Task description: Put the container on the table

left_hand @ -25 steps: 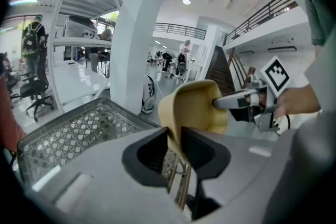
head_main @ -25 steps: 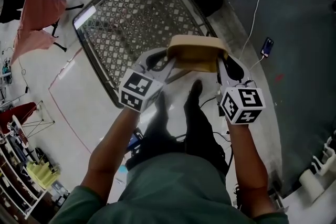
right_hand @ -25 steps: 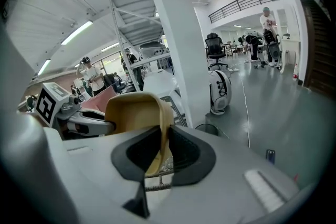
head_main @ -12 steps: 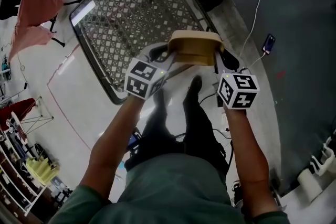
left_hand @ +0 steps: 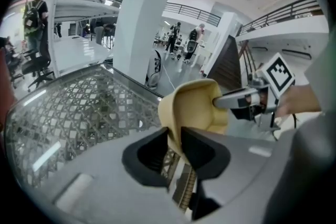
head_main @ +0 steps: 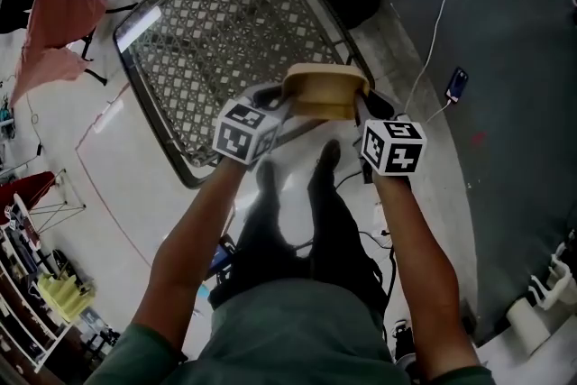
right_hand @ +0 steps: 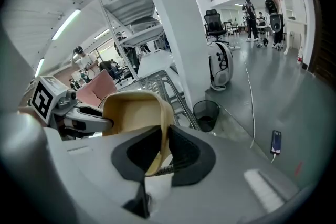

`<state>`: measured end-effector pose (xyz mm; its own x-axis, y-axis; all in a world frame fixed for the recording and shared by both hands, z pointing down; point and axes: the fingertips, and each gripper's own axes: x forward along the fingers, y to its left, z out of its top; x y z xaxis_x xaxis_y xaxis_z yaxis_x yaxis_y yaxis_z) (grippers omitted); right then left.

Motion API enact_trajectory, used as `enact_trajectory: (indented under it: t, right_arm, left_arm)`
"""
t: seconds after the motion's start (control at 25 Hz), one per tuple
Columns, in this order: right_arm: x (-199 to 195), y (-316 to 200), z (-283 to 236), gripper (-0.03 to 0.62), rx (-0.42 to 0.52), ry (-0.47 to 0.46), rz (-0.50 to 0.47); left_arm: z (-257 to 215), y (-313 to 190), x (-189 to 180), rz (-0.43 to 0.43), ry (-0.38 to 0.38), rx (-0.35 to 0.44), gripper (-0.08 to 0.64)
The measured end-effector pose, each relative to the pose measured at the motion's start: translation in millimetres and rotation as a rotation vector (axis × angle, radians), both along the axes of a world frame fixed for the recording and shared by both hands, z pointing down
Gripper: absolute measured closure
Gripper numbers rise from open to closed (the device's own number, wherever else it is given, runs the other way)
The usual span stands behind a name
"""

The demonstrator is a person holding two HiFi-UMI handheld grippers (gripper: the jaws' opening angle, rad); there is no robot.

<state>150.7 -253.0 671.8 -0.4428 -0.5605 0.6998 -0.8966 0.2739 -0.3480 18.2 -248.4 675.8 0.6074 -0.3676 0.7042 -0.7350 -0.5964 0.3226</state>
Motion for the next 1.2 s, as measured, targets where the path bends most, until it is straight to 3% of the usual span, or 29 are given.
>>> enact_trajectory:
  t: [1.2]
  right_arm:
    - [8, -21, 76, 0.545, -0.158, 0.035, 0.000]
  left_arm:
    - [67, -18, 9, -0.004, -0.033, -0.116, 0.476]
